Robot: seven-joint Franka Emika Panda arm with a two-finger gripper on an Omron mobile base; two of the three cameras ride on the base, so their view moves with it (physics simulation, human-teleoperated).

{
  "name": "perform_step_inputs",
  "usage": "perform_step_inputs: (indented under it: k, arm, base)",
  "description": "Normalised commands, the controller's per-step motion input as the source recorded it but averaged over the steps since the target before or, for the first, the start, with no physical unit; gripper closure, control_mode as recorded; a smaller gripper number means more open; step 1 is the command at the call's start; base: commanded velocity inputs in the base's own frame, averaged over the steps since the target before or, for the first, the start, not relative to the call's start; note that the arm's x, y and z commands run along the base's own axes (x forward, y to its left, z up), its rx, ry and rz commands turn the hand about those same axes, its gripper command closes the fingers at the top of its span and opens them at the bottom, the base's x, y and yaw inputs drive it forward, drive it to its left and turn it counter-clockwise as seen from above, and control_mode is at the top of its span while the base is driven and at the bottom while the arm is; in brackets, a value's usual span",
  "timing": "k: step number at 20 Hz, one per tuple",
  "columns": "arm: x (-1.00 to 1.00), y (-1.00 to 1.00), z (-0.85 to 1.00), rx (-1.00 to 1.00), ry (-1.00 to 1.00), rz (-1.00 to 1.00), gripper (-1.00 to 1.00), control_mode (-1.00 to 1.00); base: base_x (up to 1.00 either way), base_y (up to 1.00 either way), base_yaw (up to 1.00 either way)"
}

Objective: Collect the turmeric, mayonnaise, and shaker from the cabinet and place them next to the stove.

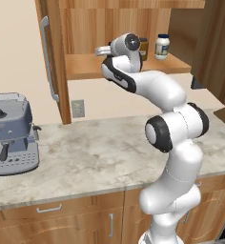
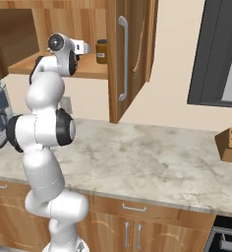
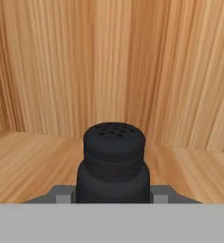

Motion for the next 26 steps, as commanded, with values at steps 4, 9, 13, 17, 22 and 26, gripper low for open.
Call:
perform_step_inputs:
  k: [4, 9, 13, 17, 22, 26]
  arm:
    - [-0.71, 0.0, 0.01, 0.0, -0.12, 0.0, 1.0, -1.0]
    - [-0.94, 0.0, 0.0, 0.02, -0.09, 0.0, 1.0, -1.0]
    - [-0.99, 0.0, -0.01, 0.01, -0.09, 0.0, 1.0, -1.0]
    - [-0.98, -0.18, 0.03, 0.0, -0.05, 0.01, 1.0, -1.0]
    - [-0.98, -0.19, 0.03, 0.0, 0.0, 0.0, 1.0, -1.0]
    - [-0.92, -0.19, 0.25, 0.0, -0.02, -0.02, 1.0, -1.0]
  base:
    - [0.0, 0.0, 0.0]
    - [0.0, 0.0, 0.0]
    - [0.0, 0.0, 0.0]
    - [0.0, 0.0, 0.0]
    - [0.0, 0.0, 0.0]
    - [0.0, 0.0, 0.0]
